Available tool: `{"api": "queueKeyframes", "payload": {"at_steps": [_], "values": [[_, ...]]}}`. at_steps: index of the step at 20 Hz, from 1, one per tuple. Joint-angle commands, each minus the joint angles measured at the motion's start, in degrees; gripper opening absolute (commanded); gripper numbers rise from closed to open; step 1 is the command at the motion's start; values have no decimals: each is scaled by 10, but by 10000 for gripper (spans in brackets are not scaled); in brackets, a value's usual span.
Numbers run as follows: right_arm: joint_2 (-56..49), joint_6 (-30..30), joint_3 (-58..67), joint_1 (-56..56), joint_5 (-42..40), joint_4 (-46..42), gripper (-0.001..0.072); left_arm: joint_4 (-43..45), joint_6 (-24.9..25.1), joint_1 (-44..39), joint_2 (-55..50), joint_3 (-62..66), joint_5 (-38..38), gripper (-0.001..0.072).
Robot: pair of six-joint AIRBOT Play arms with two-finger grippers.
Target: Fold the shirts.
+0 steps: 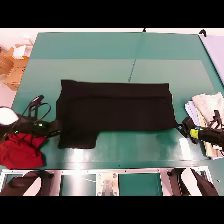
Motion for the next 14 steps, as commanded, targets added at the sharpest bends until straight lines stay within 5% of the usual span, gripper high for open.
{"api": "queueKeyframes", "payload": {"at_steps": [1, 7, 14], "values": [[56, 41, 20, -13, 63, -70, 14, 51, -50, 0, 65, 2, -89, 31], [-1, 46, 128, 18, 56, 1, 14, 37, -50, 0, 37, 73, -9, 30], [-206, 82, 289, 168, -47, 28, 14, 25, -18, 0, -200, 262, 48, 30]]}}
